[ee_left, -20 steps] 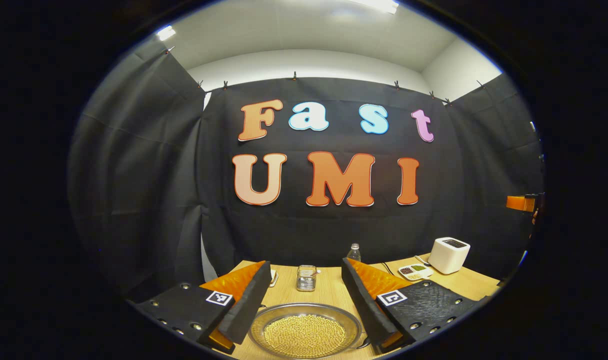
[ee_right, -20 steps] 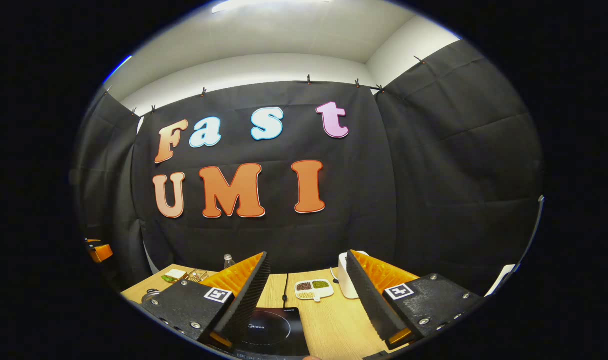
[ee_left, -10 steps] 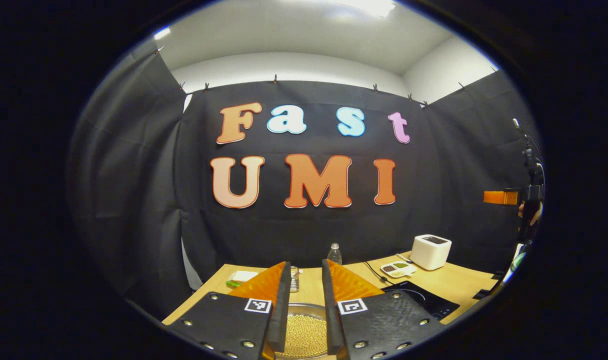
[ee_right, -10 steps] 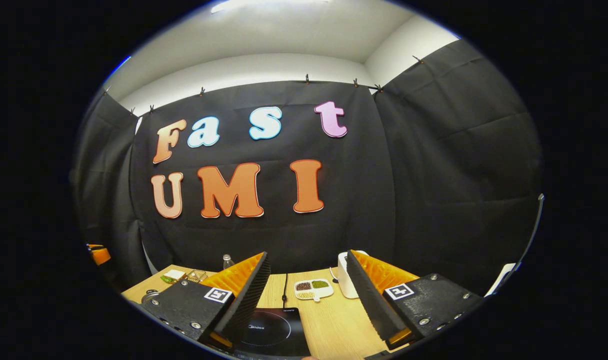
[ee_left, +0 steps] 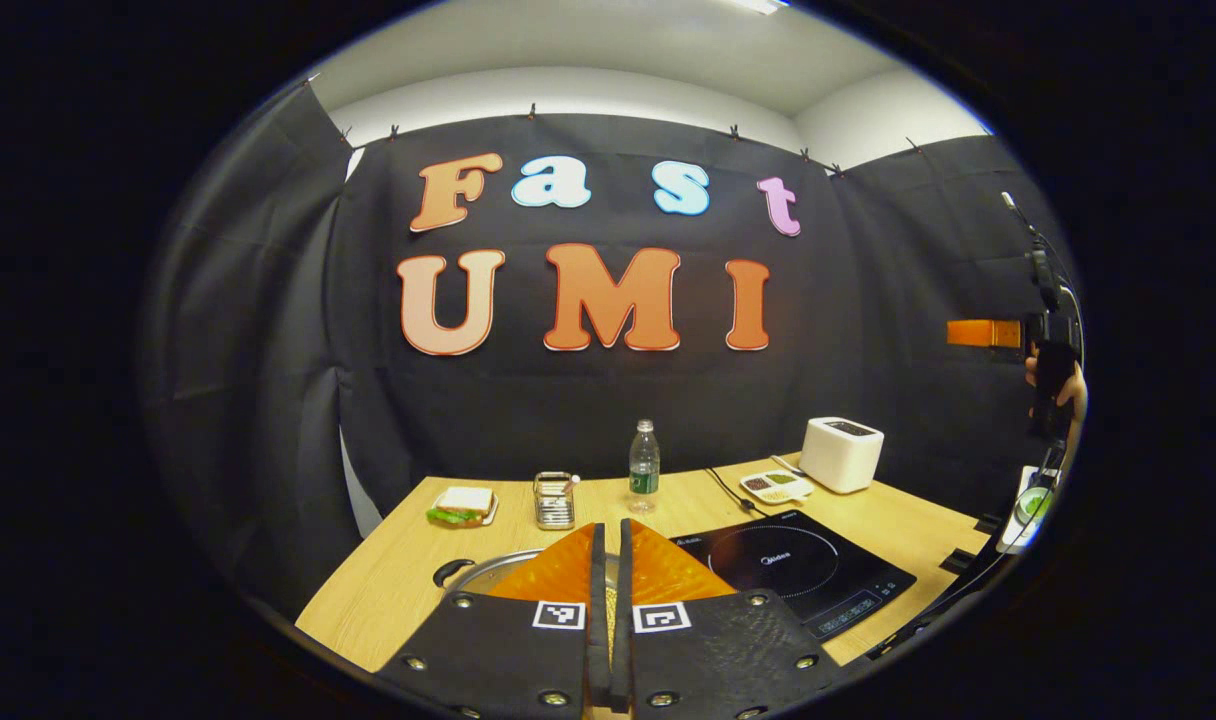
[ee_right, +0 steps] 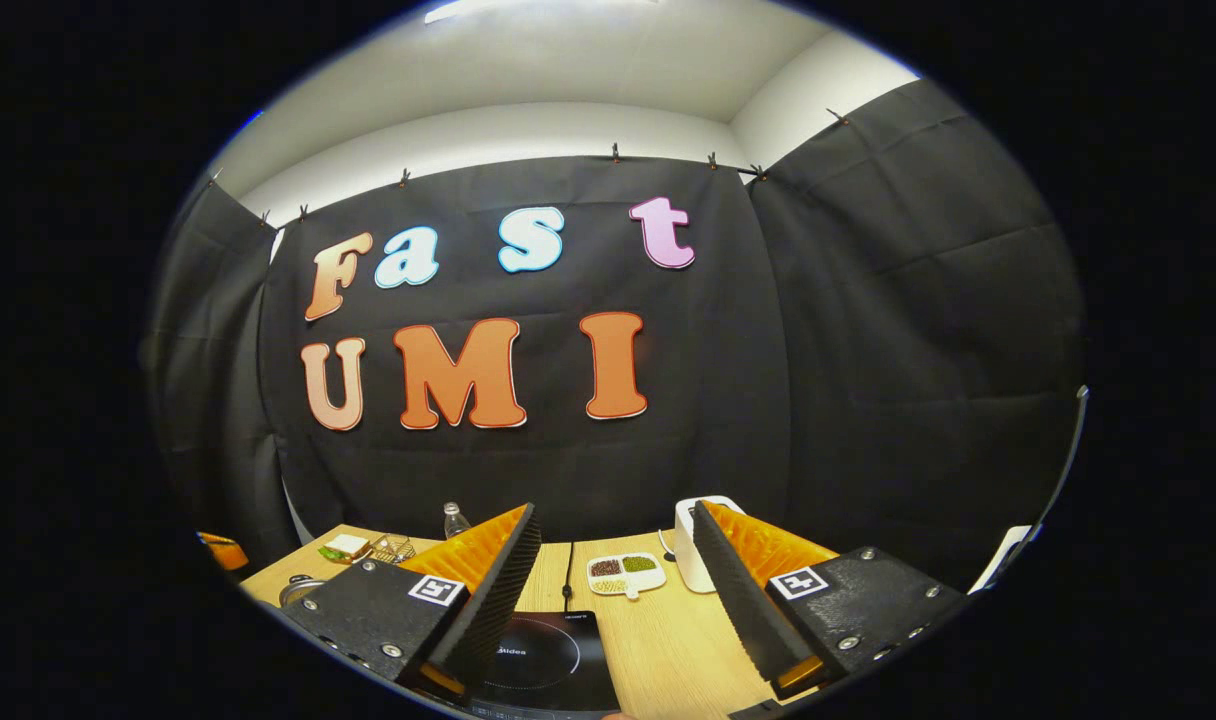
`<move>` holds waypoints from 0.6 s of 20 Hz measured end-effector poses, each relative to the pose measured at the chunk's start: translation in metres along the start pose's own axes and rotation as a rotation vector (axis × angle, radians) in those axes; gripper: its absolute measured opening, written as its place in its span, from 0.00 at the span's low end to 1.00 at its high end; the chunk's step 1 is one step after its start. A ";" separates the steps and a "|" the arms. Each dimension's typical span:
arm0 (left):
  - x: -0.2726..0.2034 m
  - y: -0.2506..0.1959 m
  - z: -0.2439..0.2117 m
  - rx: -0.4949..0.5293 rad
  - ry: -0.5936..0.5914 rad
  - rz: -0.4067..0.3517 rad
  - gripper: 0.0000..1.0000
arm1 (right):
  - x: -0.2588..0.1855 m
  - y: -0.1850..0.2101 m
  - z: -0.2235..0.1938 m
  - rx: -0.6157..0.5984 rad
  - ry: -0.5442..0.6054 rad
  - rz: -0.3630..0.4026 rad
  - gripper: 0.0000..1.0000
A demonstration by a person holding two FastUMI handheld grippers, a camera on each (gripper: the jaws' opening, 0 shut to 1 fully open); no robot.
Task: First push the handle of the pot to place it horizontally, then grasp the pot with both hands and set it on the induction cooktop.
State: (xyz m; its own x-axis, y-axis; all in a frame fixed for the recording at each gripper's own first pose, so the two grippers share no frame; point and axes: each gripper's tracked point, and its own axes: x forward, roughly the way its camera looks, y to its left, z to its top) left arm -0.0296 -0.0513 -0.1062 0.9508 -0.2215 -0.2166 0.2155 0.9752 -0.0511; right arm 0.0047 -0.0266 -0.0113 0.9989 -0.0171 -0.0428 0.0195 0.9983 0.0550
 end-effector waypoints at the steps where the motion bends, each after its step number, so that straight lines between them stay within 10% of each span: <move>1: -0.001 -0.003 -0.011 -0.003 0.019 -0.006 0.03 | 0.001 0.001 -0.001 -0.001 0.000 0.001 1.00; 12: -0.019 -0.030 -0.094 -0.027 0.195 -0.077 0.03 | 0.000 0.001 -0.010 -0.039 0.016 -0.003 0.95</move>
State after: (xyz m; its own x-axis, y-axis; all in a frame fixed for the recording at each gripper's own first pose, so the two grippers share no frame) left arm -0.0754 -0.0767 -0.1925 0.8702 -0.2938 -0.3955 0.2771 0.9556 -0.1002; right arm 0.0045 -0.0247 -0.0218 0.9981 -0.0197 -0.0585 0.0207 0.9997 0.0163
